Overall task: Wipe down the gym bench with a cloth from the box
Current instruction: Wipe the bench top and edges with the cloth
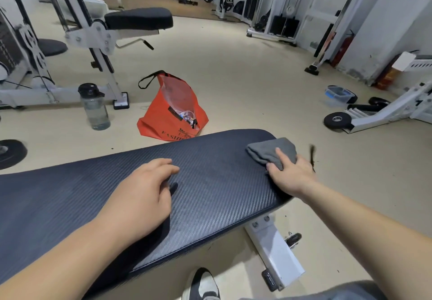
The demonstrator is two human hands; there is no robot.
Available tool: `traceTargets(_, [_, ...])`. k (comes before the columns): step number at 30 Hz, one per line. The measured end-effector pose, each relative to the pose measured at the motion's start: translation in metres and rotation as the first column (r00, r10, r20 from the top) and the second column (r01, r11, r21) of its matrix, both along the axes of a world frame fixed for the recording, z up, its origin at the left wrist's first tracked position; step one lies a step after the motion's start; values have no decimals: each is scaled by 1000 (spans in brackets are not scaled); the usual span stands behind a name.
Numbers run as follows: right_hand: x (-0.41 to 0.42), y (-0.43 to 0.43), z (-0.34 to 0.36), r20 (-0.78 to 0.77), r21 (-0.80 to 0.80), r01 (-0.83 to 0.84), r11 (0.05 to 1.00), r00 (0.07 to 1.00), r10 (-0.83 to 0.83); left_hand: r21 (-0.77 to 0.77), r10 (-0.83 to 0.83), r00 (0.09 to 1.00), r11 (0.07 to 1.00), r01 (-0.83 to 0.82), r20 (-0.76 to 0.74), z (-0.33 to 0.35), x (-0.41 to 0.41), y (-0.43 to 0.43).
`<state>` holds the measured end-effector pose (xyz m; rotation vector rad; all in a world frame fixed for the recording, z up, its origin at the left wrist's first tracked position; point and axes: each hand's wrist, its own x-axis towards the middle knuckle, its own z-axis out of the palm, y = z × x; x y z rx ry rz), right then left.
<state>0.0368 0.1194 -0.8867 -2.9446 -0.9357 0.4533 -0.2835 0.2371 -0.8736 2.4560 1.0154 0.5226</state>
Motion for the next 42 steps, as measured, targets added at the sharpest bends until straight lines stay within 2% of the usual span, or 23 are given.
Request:
traceTargets(2, [-15, 8, -2, 8, -25, 52, 998, 999, -52, -3, -6, 1000, 1000, 6, 0, 1, -1, 0])
traceTargets(4, [-48, 21, -1, 7, -56, 5, 998, 1000, -5, -8, -7, 1000, 1000, 7, 1, 2, -2, 0])
traceTargets(8, [-136, 38, 0, 35, -7, -345, 938, 938, 345, -11, 12, 1000, 1000, -12, 14, 6, -8, 0])
traceTargets(13, [-229, 47, 1, 140, -62, -757, 651, 639, 757, -10, 113, 993, 994, -113, 38, 14, -23, 11])
traceTargets(15, [-237, 48, 5, 253, -59, -855, 516, 487, 836, 5, 158, 987, 987, -159, 31, 17, -34, 18])
traceTargets(16, [-234, 49, 10, 287, 0, -873, 488, 468, 836, 14, 171, 985, 985, -172, 31, 18, -40, 21])
traceTargets(18, [-219, 54, 26, 189, 233, -811, 537, 579, 793, -5, 179, 981, 984, -179, 74, 20, -48, 27])
traceTargets(20, [-201, 61, 38, -110, 451, -602, 660, 696, 710, -98, 207, 960, 977, -192, 188, 27, -51, 28])
traceTargets(21, [-194, 64, 43, -308, 535, -448, 717, 686, 659, -195, 226, 939, 965, -178, 260, 32, -51, 27])
traceTargets(22, [-189, 66, 47, -511, 581, -265, 769, 617, 599, -313, 246, 909, 940, -138, 337, 38, -50, 25])
traceTargets(24, [-184, 68, 53, -806, 520, 65, 852, 367, 464, -507, 287, 860, 861, -39, 421, 49, -50, 21])
traceTargets(26, [-185, 73, 61, -911, 407, 233, 883, 169, 375, -640, 320, 867, 769, -1, 383, 53, -52, 19])
traceTargets(27, [-186, 77, 66, -929, 370, 269, 889, 110, 353, -689, 343, 871, 724, -7, 352, 53, -54, 20])
traceTargets(28, [-188, 81, 70, -935, 354, 275, 894, 101, 340, -728, 377, 864, 685, -17, 334, 52, -56, 22])
traceTargets(32, [-187, 95, 62, -905, 372, 106, 922, 264, 334, -772, 404, 871, 634, -47, 279, 46, -62, 29])
traceTargets(33, [-184, 97, 56, -881, 381, 71, 922, 331, 339, -759, 387, 890, 647, -76, 241, 41, -63, 30])
traceTargets(34, [-181, 98, 51, -819, 410, 22, 912, 449, 358, -708, 369, 913, 691, -144, 175, 36, -65, 31])
traceTargets(35, [-175, 99, 45, -683, 452, -59, 890, 619, 388, -579, 337, 939, 779, -239, 65, 30, -67, 33])
traceTargets(36, [-166, 100, 40, -462, 466, -177, 867, 787, 409, -369, 310, 947, 874, -317, -80, 25, -69, 35])
traceTargets(37, [-158, 101, 36, -224, 458, -282, 843, 881, 416, -147, 300, 934, 932, -330, -195, 21, -70, 35])
traceTargets(38, [-150, 100, 33, -77, 446, -321, 835, 916, 393, 6, 285, 929, 956, -292, -236, 18, -69, 33])
traceTargets(39, [-141, 97, 32, -46, 476, -300, 827, 930, 364, 63, 255, 938, 967, -247, -237, 16, -65, 28])
traceTargets(42, [-118, 84, 25, -85, 523, -231, 820, 944, 320, -74, 119, 934, 986, -152, -338, 5, -41, 5])
